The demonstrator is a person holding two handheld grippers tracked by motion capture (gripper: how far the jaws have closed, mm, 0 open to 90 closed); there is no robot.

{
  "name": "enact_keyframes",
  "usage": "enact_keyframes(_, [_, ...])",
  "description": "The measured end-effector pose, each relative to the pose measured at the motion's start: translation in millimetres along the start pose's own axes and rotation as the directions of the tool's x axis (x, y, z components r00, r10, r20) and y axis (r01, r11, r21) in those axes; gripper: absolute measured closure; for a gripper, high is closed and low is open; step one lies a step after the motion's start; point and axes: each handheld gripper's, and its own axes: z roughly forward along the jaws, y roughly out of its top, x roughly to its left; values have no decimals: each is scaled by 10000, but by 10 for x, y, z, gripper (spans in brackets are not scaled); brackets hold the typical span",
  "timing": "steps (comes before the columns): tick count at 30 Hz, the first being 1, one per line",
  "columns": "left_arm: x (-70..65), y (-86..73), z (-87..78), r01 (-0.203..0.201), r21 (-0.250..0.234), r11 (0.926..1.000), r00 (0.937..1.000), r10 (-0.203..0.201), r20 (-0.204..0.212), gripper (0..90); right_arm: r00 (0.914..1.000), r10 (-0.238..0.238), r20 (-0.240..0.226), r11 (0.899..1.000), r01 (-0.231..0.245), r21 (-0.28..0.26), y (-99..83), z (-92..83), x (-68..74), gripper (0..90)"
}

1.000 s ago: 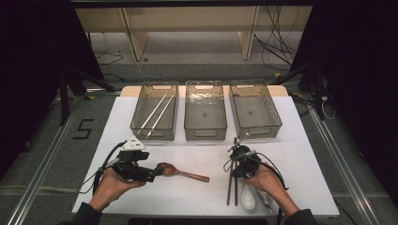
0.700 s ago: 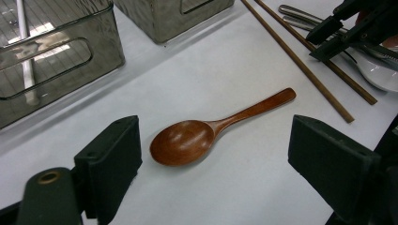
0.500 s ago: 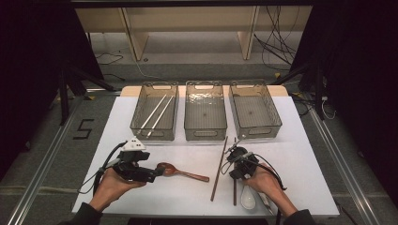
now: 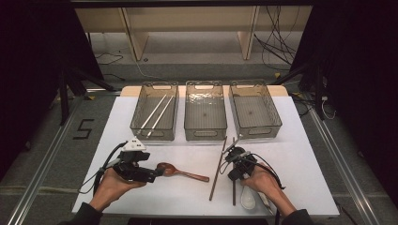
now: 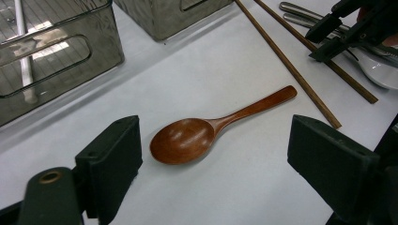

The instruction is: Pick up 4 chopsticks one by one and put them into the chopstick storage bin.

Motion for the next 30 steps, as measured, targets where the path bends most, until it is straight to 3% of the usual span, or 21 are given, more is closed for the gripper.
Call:
enact_keyframes(7, [2, -1, 3, 4, 2, 10000, 10000, -4, 5, 174, 9998, -195, -69, 9998, 195, 77, 6, 0, 4, 578])
enact_keyframes(13, [-4, -1, 5, -27, 22, 10000, 10000, 27, 13, 175, 9993, -359, -105, 9993, 360, 89, 13, -3, -2, 651])
enact_keyframes(22, [-8, -5, 11, -69, 98, 9999, 10000, 69, 31, 175, 9996, -12, -276, 9999, 16, 135, 2, -17, -24, 672])
enact_keyframes(30, [-9, -5, 11, -75, 101, 9999, 10000, 75, 23, 175, 9994, -66, -340, 9997, 73, 221, -52, -29, -16, 682])
